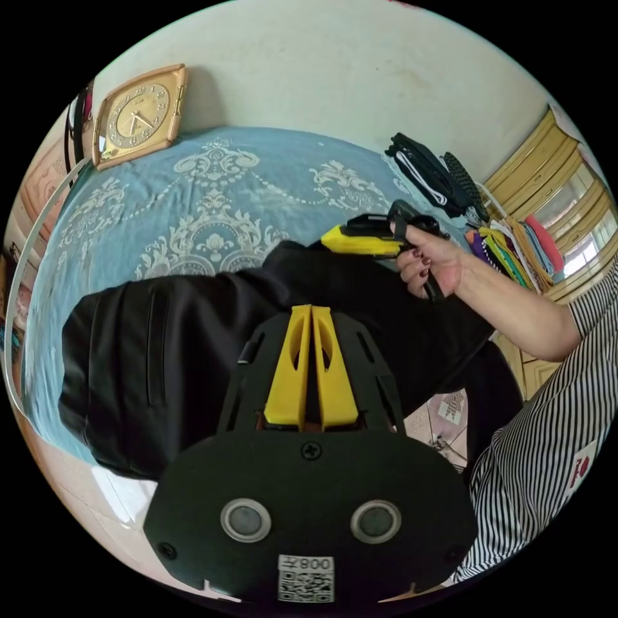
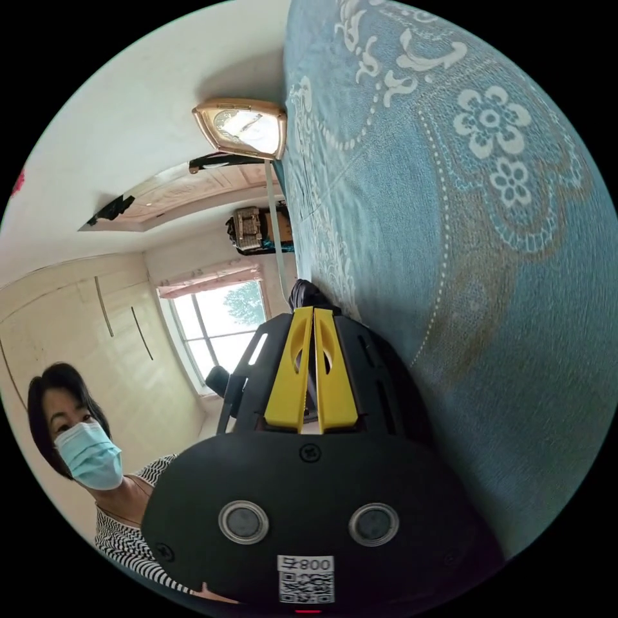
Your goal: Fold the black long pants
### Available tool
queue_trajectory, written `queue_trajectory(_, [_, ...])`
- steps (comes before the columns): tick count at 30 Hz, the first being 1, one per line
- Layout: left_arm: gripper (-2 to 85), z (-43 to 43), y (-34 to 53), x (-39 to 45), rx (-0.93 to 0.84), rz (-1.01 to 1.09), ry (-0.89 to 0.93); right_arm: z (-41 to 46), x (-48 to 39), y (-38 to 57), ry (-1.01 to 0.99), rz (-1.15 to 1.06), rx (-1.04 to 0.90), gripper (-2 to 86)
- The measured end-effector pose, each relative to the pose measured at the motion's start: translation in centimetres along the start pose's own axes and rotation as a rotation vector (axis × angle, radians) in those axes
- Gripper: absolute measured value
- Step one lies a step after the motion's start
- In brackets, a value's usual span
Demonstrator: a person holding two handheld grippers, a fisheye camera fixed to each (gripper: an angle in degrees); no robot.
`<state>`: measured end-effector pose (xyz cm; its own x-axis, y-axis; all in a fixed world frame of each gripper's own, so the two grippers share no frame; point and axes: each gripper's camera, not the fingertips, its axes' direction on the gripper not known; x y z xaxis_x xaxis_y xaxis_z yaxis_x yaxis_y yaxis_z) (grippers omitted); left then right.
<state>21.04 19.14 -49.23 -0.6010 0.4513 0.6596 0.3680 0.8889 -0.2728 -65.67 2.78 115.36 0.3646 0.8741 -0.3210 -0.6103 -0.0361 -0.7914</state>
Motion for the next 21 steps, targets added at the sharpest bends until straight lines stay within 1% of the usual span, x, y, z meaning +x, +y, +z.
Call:
queue_trajectory(3, [4.9, -0.3, -2.1, -2.0, 0.056, 0.023, 0.019, -0.1, -1.4, 0.4, -0.003, -0.038, 0.011, 0.0])
queue_trajectory(5, [7.3, 0.6, -3.8, -3.3, 0.004, 0.045, 0.026, -0.3, -2.5, 0.8, 0.008, -0.062, 0.026, 0.0])
queue_trajectory(7, [7.6, 3.3, -5.6, -5.2, -0.144, 0.061, 0.032, -0.2, -3.3, 1.1, 0.027, -0.074, 0.022, 0.0])
queue_trajectory(8, [7.4, 4.0, -5.9, -5.6, -0.185, 0.068, 0.041, -0.2, -3.7, 1.4, 0.027, -0.082, 0.021, 0.0])
queue_trajectory(9, [6.5, 5.6, -6.2, -6.6, -0.275, 0.077, 0.083, -0.1, -4.0, 1.5, 0.027, -0.087, 0.019, 0.0])
queue_trajectory(10, [5.0, 6.5, -6.2, -7.4, -0.324, 0.069, 0.12, -0.1, -4.7, 1.9, 0.032, -0.108, 0.022, 0.0])
queue_trajectory(11, [4.6, 6.6, -6.2, -7.7, -0.327, 0.067, 0.123, -0.2, -5.6, 2.4, 0.055, -0.141, 0.027, 0.0])
queue_trajectory(13, [3.2, 5.7, -5.6, -8.6, -0.272, 0.059, 0.09, -0.4, -7.1, 3.4, 0.084, -0.2, 0.031, 0.0])
queue_trajectory(15, [2.6, 4.6, -4.9, -9.4, -0.203, 0.032, 0.094, -0.3, -8.7, 4.8, 0.12, -0.274, 0.023, 0.0])
queue_trajectory(18, [1.9, 3.6, -3.2, -11.7, -0.111, -0.072, 0.18, 0.9, -11.0, 7.4, 0.212, -0.39, -0.033, 0.0])
queue_trajectory(21, [1.4, 4.0, -1.5, -14.5, -0.039, -0.217, 0.277, 2.3, -11.9, 9.2, 0.437, -0.436, -0.084, 0.0])
